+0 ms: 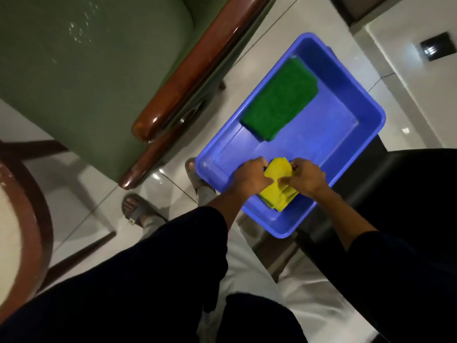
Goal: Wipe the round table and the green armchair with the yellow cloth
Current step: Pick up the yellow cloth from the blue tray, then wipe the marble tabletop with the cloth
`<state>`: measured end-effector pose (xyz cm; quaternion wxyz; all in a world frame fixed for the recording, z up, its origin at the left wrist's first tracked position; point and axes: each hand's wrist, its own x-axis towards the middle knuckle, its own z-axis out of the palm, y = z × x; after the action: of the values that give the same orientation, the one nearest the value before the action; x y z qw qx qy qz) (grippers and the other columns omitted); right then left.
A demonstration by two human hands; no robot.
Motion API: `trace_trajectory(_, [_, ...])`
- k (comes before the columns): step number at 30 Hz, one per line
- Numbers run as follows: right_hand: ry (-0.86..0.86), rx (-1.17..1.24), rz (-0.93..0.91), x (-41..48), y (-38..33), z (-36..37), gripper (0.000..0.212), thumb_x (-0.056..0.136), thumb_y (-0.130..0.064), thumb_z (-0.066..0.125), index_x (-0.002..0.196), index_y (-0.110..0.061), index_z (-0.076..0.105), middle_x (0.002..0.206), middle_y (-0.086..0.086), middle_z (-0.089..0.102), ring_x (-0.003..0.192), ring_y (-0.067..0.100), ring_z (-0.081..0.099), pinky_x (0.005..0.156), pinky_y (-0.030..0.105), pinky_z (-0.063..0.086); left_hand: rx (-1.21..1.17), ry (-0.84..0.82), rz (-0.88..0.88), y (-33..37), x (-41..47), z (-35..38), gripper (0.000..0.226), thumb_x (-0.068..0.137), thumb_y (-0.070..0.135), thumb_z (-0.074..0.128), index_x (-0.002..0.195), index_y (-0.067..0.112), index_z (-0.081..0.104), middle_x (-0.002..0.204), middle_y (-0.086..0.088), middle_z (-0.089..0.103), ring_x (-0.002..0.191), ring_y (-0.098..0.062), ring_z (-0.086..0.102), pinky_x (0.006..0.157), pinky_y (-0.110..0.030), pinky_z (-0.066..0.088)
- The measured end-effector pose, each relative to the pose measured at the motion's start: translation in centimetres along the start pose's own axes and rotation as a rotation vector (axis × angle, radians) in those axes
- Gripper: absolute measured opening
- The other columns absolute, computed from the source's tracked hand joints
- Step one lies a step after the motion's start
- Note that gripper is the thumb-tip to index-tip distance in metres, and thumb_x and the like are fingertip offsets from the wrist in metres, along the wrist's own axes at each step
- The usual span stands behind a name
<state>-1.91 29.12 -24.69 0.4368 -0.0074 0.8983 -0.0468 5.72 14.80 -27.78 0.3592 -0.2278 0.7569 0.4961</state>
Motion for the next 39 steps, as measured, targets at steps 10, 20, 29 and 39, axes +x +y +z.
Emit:
trace_trajectory(10, [0.014,0.665,-0.263,-8.1,-10.9,-0.6,0.051,0.061,-0.031,0.085,0.104,-0.025,0.059,0.107,0.006,0.061,0.092,0.012,0.061,0.079,0.027,0.052,-0.918,0.228,0.126,-4.8,-10.9,-8.5,0.023,0.073,0.022,0.069,0.087,0.019,0.052,0.076,0.0,0.061,0.064,-0.002,0.06,0.062,-0.02,0.049])
trace_trajectory(20, [-0.066,0.57,-0.63,-16.5,-30.9,15.1,0.068,0.072,-0.013,0.083,0.125,-0.024,0.041,0.113,-0.01,0.059,0.097,-0.008,0.06,0.083,0.015,0.048,-1.318,0.805,-0.146,-22.7,-23.4,-15.2,0.032,0.081,0.014,0.075,0.108,0.007,0.06,0.106,-0.014,0.073,0.098,-0.025,0.069,0.087,-0.041,0.055])
trace_trajectory(29, [0.209,-0.172,-0.973,-16.8,-43.8,29.9,0.062,0.09,-0.022,0.06,0.147,-0.023,0.034,0.149,0.02,0.033,0.133,0.032,0.041,0.105,0.046,0.04,-0.414,1.251,-0.337,-40.5,-28.6,-22.1,0.034,0.095,0.033,0.052,0.118,0.012,0.066,0.121,-0.009,0.068,0.113,-0.027,0.062,0.094,-0.031,0.045])
trace_trajectory(39, [0.429,-0.511,-0.953,-13.9,-47.0,34.3,0.068,0.098,-0.058,0.028,0.154,-0.021,0.019,0.164,0.01,0.013,0.15,0.035,0.006,0.116,0.06,0.021,0.242,1.15,-0.531,-53.8,-25.5,-28.8,0.06,0.101,0.047,0.028,0.153,0.02,0.018,0.163,-0.014,0.014,0.15,-0.03,0.013,0.118,-0.058,0.01])
